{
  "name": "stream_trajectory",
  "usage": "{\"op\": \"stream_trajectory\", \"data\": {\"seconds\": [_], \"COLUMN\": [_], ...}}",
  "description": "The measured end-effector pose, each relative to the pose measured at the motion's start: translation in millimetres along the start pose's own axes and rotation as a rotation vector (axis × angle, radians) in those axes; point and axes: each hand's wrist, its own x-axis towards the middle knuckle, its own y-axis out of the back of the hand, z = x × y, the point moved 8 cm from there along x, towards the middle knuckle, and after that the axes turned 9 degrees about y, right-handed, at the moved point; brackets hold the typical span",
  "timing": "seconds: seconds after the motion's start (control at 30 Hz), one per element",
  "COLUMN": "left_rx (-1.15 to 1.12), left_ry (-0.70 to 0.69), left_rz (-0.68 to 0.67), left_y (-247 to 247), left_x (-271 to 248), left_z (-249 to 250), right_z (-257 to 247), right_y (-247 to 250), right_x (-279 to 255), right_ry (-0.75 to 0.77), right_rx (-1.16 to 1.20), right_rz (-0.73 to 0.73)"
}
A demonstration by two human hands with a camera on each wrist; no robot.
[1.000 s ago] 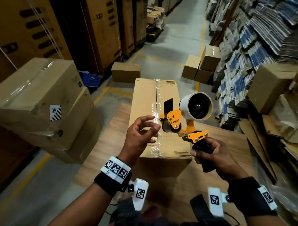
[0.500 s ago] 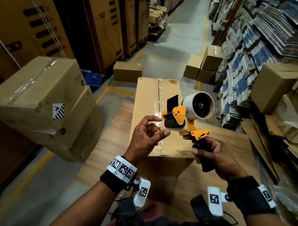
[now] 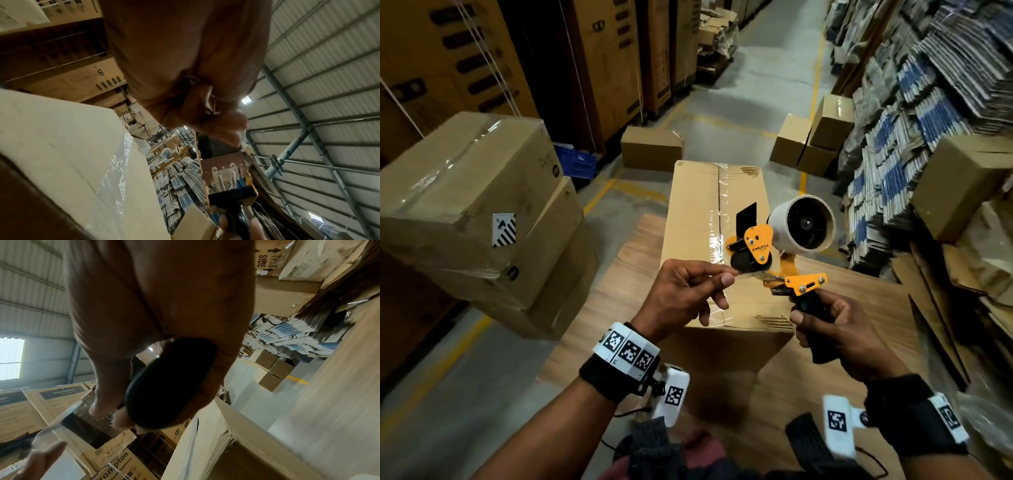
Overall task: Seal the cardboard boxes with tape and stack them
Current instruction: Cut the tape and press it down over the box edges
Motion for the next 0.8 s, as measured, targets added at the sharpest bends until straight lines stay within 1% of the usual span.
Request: {"op": "stream_trajectory", "data": {"seconds": [0.1, 0.2, 0.27, 0.37, 0.4, 0.43, 0.53, 0.57, 0.63, 0.7, 0.8], "left_rx": [0.012, -0.03, -0.06, -0.147, -0.183, -0.21, -0.246, -0.263, -0.29, -0.284, -0.215], "left_ry": [0.084, 0.163, 0.214, 0.302, 0.339, 0.379, 0.445, 0.457, 0.486, 0.55, 0.636], "left_rz": [-0.04, -0.086, -0.141, -0.271, -0.278, -0.244, -0.021, 0.02, 0.044, 0.059, 0.056], "left_y": [3, 4, 4, 1, 1, 1, 11, 12, 13, 17, 24], "left_x": [-1, -5, -6, -11, -12, -13, -11, -11, -11, -12, -12], "left_z": [-4, -8, -12, -21, -23, -25, -30, -31, -34, -39, -44], "right_z": [-3, -9, -12, -14, -15, -16, -16, -17, -19, -19, -16], "right_y": [-1, -1, 0, 1, 1, 2, 4, 3, 2, 2, -1], "right_x": [-1, -1, -1, -3, -3, -4, -4, -5, -4, -3, -3], "right_ry": [0.034, 0.091, 0.107, 0.106, 0.11, 0.117, 0.131, 0.135, 0.151, 0.161, 0.187], "right_rx": [-0.054, -0.103, -0.149, -0.172, -0.17, -0.165, -0.129, -0.123, -0.143, -0.157, -0.156], "right_rz": [0.01, 0.022, 0.03, 0.042, 0.048, 0.056, 0.074, 0.077, 0.078, 0.07, 0.03]}}
